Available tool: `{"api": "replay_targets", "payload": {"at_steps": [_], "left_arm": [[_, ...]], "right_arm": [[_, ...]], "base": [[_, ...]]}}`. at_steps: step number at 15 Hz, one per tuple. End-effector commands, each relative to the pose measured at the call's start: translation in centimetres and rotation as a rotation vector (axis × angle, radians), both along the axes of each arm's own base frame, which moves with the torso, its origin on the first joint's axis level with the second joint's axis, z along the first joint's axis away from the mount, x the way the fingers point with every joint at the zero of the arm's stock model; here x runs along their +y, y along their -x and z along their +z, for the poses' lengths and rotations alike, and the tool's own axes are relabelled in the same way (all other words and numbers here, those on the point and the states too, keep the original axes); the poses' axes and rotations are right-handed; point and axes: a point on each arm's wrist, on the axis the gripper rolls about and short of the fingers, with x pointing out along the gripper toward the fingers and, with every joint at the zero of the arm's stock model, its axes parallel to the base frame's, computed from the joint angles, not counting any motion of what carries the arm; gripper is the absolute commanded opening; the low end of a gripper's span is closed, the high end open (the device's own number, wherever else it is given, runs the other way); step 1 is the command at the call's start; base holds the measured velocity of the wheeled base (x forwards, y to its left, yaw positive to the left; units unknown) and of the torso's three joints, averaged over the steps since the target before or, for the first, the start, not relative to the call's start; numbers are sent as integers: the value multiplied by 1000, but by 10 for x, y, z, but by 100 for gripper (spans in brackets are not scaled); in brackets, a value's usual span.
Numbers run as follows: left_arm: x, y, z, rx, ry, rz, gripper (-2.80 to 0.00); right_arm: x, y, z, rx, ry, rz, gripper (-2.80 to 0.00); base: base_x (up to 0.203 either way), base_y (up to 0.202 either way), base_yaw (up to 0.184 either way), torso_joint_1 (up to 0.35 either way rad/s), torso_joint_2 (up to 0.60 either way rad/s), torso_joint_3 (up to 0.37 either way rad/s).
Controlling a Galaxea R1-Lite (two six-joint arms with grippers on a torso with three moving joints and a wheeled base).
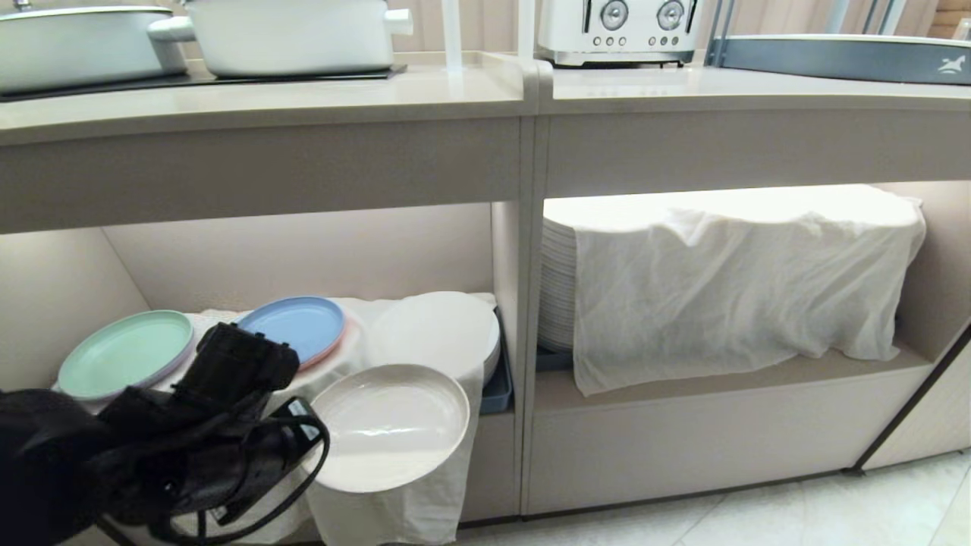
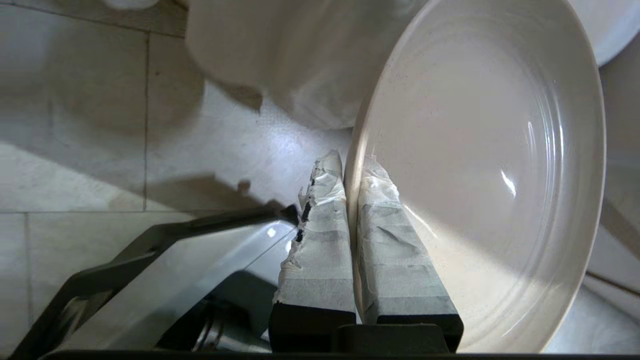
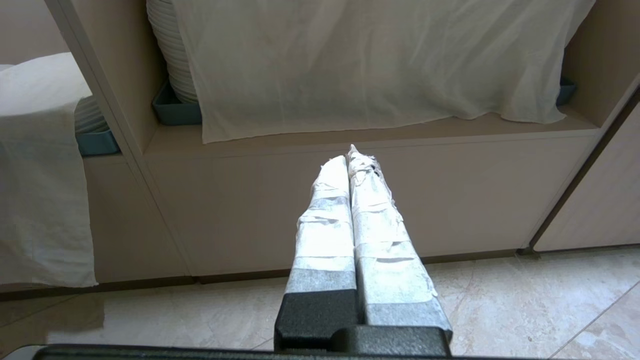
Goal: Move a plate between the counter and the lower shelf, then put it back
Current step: Put the plate
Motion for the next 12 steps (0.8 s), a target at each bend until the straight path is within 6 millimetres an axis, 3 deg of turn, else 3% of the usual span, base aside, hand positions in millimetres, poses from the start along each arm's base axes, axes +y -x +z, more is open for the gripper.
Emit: {"api": "replay_targets", "payload": {"at_steps": [1, 7, 12], "left_arm": [[9, 32, 19, -53, 22, -25, -280], [25, 88, 16, 49, -55, -108, -280], [33, 103, 17, 12, -45, -130, -280]], "right_arm": [[0, 0, 0, 0, 0, 0, -280], [0, 0, 0, 0, 0, 0, -280], [0, 0, 0, 0, 0, 0, -280]], "base": [[0, 0, 0, 0, 0, 0], [0, 0, 0, 0, 0, 0], [0, 0, 0, 0, 0, 0]]}}
